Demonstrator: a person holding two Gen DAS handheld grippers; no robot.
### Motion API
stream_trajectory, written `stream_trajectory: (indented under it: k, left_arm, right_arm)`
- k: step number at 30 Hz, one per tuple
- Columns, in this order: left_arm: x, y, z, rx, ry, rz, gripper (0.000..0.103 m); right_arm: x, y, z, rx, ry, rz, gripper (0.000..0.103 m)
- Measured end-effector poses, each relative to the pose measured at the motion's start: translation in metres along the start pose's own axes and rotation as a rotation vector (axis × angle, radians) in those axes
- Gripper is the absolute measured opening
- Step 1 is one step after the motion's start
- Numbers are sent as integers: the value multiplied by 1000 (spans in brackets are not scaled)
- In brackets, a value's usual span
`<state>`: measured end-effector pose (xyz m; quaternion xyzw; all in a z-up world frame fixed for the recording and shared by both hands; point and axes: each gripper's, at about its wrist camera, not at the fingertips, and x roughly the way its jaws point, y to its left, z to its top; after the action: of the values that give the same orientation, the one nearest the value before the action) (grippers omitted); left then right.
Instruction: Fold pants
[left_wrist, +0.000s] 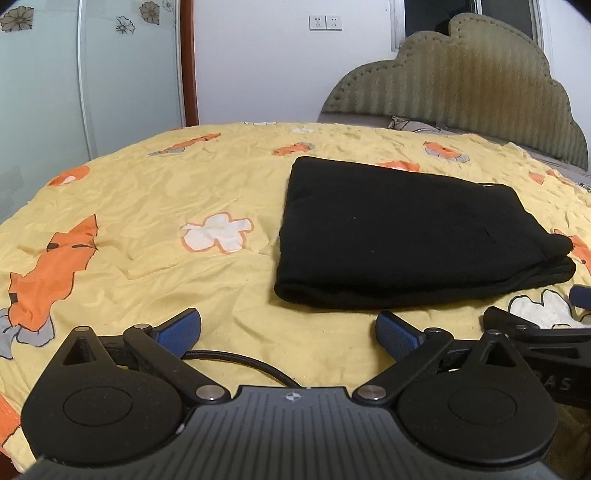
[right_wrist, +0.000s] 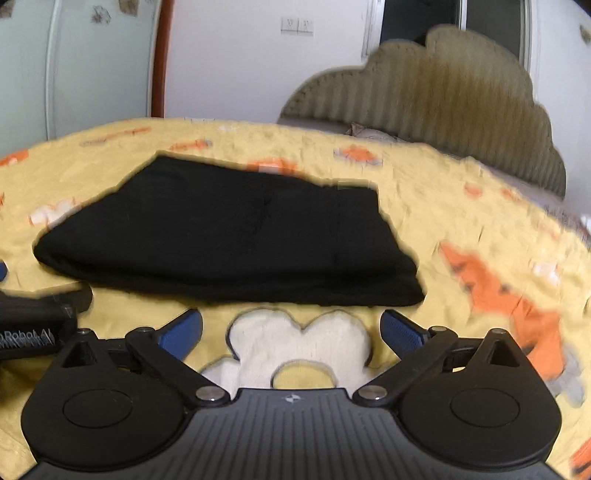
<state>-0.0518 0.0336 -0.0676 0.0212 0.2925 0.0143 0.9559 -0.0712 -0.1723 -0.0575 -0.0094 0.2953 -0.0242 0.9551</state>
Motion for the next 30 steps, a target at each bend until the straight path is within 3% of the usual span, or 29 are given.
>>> stream_trajectory:
  k: [6, 30]
  left_arm:
    - [1, -2, -1, 10, -7, 0, 103]
    - [1, -1, -2, 6, -10, -9, 103]
  right_arm:
    - [1, -8, -2, 55, 13, 66, 103]
    - [-3, -2, -4, 32, -15, 75, 103]
